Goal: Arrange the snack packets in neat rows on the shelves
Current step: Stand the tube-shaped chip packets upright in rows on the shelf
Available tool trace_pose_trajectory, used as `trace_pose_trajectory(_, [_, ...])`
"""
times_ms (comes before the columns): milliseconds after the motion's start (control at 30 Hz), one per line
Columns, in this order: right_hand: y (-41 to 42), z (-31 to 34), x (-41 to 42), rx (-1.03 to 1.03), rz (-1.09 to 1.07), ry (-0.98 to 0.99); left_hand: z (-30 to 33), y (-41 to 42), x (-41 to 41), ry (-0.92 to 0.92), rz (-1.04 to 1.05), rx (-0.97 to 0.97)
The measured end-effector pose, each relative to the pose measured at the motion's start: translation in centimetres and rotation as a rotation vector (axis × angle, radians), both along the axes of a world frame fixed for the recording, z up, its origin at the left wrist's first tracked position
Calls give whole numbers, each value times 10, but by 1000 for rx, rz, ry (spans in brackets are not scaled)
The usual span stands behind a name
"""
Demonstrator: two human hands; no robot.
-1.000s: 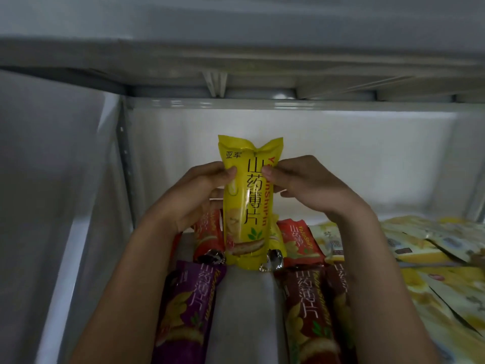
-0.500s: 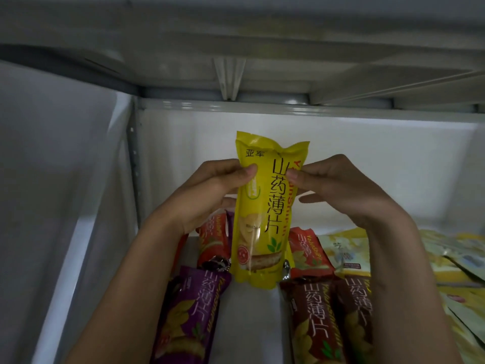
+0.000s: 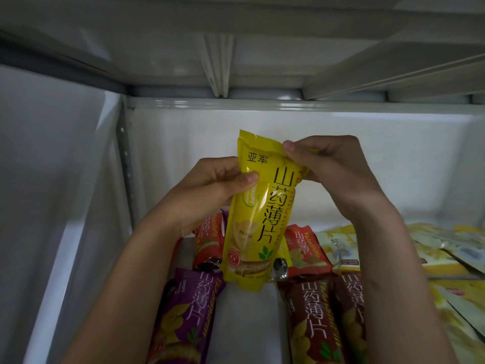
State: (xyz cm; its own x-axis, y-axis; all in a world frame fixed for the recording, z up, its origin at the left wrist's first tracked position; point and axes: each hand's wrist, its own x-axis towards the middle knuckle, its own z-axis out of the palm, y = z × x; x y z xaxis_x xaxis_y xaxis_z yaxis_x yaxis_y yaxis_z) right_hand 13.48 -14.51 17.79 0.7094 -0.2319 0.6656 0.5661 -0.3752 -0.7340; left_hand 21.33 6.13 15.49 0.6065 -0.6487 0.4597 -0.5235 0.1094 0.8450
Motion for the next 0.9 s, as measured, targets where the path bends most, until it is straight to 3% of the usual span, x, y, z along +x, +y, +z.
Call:
trace_pose_trajectory(267, [7, -2, 11, -21, -218, -41, -1, 1, -4, -69, -13, -34])
trace_pose_trajectory(600, [12, 6, 0, 27, -187, -106, 2, -7, -12, 179, -70, -156])
trace_pose_trajectory(900, [9, 5, -2, 146, -73, -19, -4, -6, -5, -12, -31, -116])
